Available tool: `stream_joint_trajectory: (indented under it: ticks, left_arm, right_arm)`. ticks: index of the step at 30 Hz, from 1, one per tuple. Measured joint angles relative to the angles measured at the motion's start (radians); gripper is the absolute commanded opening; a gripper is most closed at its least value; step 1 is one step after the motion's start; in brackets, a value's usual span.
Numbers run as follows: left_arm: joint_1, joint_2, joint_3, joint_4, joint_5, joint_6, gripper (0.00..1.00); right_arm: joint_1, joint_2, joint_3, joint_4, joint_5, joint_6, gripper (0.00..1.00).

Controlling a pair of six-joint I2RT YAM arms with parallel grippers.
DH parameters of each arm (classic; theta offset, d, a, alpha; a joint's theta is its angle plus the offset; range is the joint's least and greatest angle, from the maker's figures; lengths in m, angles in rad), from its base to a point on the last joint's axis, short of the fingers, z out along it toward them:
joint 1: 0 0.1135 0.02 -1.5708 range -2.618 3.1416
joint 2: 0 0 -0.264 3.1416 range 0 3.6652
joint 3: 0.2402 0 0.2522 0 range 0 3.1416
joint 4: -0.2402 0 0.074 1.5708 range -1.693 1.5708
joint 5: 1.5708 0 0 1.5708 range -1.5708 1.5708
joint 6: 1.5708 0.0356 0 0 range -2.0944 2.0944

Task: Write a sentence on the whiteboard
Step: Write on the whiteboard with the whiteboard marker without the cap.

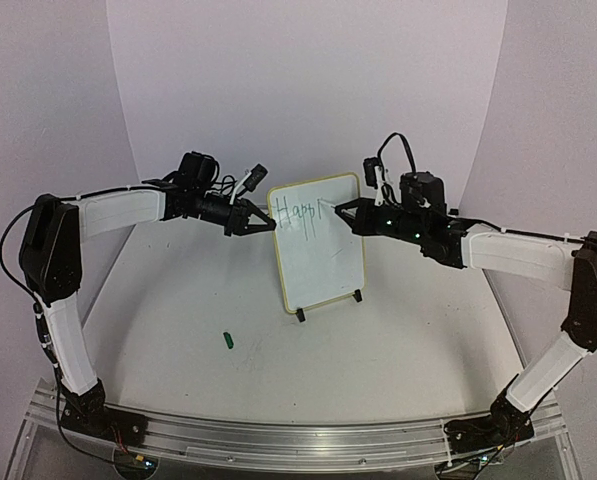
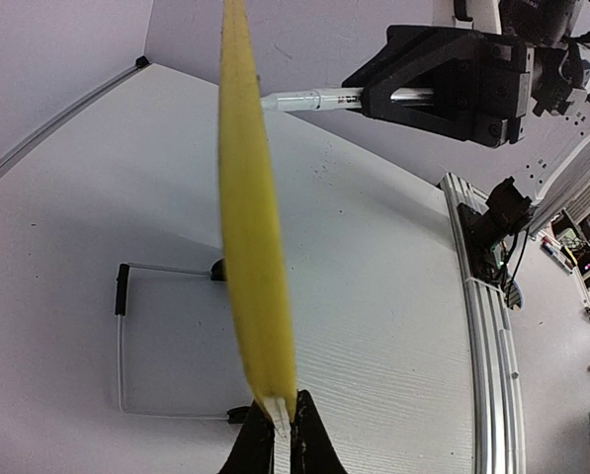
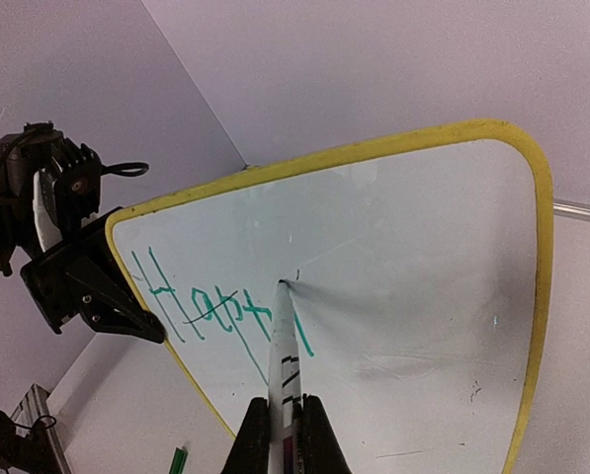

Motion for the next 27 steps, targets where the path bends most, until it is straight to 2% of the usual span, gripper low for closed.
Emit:
stream_joint_trajectory:
  ticks: [27]
  left_arm:
    - [0.0,0.0,0.0,0.0,0.0,0.0,0.0]
  right_arm:
    - [0.0,-0.009,-0.001,0.0,-0.013,0.002,0.0]
